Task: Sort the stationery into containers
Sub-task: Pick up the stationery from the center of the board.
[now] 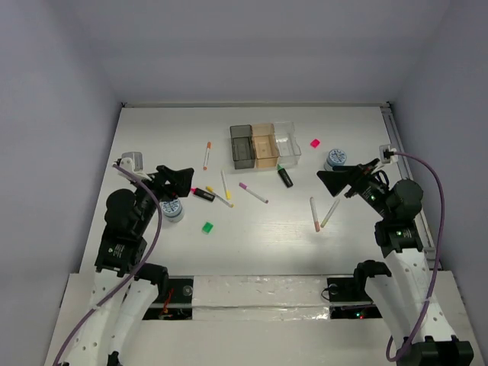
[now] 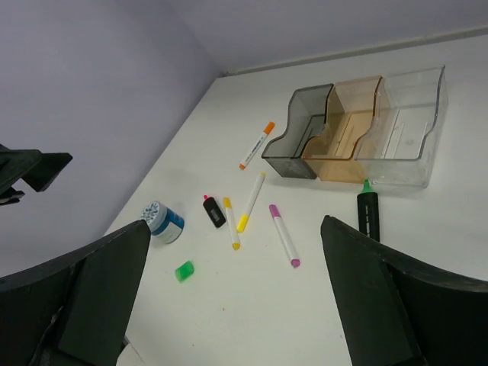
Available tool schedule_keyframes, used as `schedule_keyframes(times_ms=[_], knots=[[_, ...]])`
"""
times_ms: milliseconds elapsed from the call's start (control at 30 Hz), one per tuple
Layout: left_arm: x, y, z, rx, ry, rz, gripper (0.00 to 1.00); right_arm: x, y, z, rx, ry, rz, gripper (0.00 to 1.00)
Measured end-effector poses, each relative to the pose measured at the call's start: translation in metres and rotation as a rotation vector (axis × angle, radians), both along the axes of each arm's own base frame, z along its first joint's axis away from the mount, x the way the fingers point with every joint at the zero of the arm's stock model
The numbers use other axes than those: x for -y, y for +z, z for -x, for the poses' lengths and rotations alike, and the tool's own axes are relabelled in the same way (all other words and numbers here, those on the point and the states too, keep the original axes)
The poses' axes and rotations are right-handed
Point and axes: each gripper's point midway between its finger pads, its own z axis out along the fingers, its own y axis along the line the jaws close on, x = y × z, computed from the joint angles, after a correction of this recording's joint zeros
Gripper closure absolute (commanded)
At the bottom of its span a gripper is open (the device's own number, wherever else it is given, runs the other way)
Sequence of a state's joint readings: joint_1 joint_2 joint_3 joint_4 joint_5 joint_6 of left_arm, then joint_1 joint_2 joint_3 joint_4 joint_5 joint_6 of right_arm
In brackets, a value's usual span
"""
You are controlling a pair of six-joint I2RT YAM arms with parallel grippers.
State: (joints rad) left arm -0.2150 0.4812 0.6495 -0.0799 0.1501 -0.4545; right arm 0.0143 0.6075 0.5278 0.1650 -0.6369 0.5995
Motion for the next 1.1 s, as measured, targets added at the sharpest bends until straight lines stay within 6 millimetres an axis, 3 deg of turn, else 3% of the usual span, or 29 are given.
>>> schedule_keyframes(times_ms=[33, 100, 133, 167, 200, 267, 300, 367, 433, 467, 500, 533, 567, 633, 667, 700, 767, 1000, 1100], knots=[[-0.001, -0.003, -0.001, -0.011, 0.006, -0.003, 0.17, 0.0, 0.0, 0.0, 0.001, 0.0, 0.0, 0.01], [-0.006, -0.011, -0.002, -0.05, 0.038, -0.013, 0.21, 0.0, 0.001, 0.001, 0.005, -0.002, 0.001, 0.15], [-0.011, -0.015, -0.004, -0.075, 0.064, -0.021, 0.26, 0.0, 0.002, 0.001, 0.01, -0.002, 0.004, 0.26], [-0.015, -0.019, -0.005, -0.1, 0.089, -0.028, 0.32, 0.0, 0.002, 0.001, 0.01, -0.002, 0.002, 0.55], [-0.017, -0.02, -0.006, -0.113, 0.103, -0.035, 0.38, 0.0, 0.002, 0.001, 0.01, -0.002, 0.004, 0.73], [-0.028, -0.03, -0.009, -0.187, 0.168, -0.055, 0.57, 0.001, 0.001, 0.001, 0.011, -0.003, 0.009, 0.94], [-0.031, -0.035, -0.011, -0.219, 0.191, -0.068, 0.63, 0.001, 0.0, 0.0, 0.004, -0.005, 0.009, 0.95], [-0.037, -0.047, -0.016, -0.291, 0.232, -0.09, 0.72, 0.001, -0.003, -0.001, -0.008, -0.008, 0.01, 0.92], [-0.041, -0.066, -0.02, -0.37, 0.259, -0.116, 0.72, 0.002, -0.008, -0.003, -0.026, -0.012, 0.015, 0.86], [-0.043, -0.074, -0.021, -0.404, 0.274, -0.129, 0.69, 0.002, -0.01, -0.004, -0.034, -0.014, 0.018, 0.77], [-0.046, -0.082, -0.021, -0.434, 0.29, -0.141, 0.64, 0.003, -0.012, -0.004, -0.041, -0.017, 0.019, 0.7], [-0.049, -0.092, -0.022, -0.472, 0.308, -0.159, 0.49, 0.003, -0.014, -0.005, -0.049, -0.018, 0.021, 0.62], [-0.052, -0.099, -0.023, -0.499, 0.322, -0.176, 0.44, 0.003, -0.016, -0.005, -0.054, -0.019, 0.025, 0.46], [-0.057, -0.109, -0.024, -0.539, 0.352, -0.198, 0.33, 0.003, -0.018, -0.006, -0.061, -0.019, 0.03, 0.33], [-0.059, -0.113, -0.025, -0.551, 0.365, -0.208, 0.31, 0.003, -0.02, -0.008, -0.066, -0.019, 0.034, 0.23], [-0.061, -0.117, -0.026, -0.566, 0.376, -0.217, 0.3, 0.003, -0.022, -0.009, -0.076, -0.019, 0.034, 0.19], [-0.064, -0.126, -0.029, -0.597, 0.392, -0.239, 0.28, 0.003, -0.026, -0.011, -0.088, -0.019, 0.04, 0.14], [-0.076, -0.167, -0.032, -0.713, 0.451, -0.332, 0.25, -0.001, -0.039, -0.017, -0.146, 0.0, 0.042, 0.1], [-0.077, -0.175, -0.032, -0.738, 0.46, -0.354, 0.24, -0.004, -0.043, -0.017, -0.158, 0.009, 0.045, 0.09]])
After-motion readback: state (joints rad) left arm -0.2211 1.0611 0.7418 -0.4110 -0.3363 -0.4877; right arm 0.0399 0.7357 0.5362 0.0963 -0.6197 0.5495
